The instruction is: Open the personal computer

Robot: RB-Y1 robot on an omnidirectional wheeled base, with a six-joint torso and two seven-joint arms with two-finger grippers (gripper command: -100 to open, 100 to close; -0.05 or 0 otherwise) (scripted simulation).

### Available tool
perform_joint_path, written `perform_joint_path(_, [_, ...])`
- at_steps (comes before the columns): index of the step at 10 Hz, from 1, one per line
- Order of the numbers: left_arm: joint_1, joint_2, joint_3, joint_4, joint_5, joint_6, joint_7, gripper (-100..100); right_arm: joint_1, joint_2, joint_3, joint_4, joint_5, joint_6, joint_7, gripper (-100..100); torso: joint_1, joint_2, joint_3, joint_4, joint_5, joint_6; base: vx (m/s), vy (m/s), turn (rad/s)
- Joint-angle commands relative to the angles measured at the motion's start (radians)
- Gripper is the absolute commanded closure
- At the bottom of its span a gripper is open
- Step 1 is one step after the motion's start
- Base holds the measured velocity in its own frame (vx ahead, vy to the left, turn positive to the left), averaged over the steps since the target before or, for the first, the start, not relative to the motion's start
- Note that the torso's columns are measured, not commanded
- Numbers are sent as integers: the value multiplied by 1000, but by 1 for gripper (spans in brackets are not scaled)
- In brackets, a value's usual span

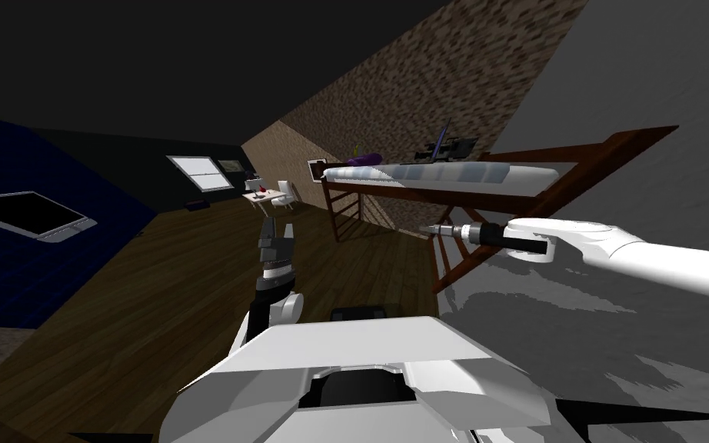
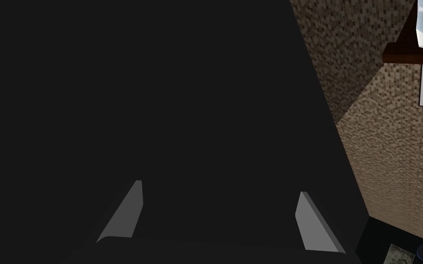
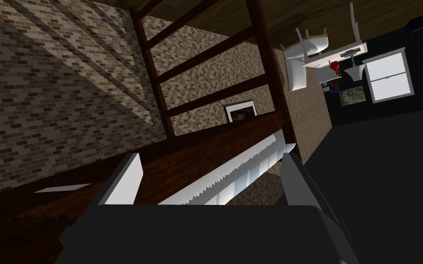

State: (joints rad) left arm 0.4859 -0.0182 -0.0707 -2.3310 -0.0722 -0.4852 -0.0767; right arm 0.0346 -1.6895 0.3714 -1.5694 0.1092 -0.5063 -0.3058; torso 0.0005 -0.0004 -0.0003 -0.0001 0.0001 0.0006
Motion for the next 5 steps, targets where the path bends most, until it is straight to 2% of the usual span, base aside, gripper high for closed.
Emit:
perform_joint_path(1, [0, 0, 0, 0, 0, 0, 0, 0, -26, -84, 7, 56, -10, -5, 3, -100, -1, 1, 0, 0, 0, 0, 14, 21, 194])
perform_joint_path(2, [0, 0, 0, 0, 0, 0, 0, 0, -26, -108, 7, 58, -10, -5, 3, -100, 0, 0, 0, 0, 0, -2, 15, 11, 118])
perform_joint_path(4, [0, 0, 0, 0, 0, 0, 0, 0, -26, -162, 7, 58, -10, -5, 3, -100, -1, 1, 0, 0, 0, 0, 7, 0, -24])
perform_joint_path(5, [0, 0, 0, 0, 0, 0, 0, 0, -59, -197, 19, 101, -16, -9, -4, -100, -1, 1, 1, 0, 0, 0, 25, 1, 208])
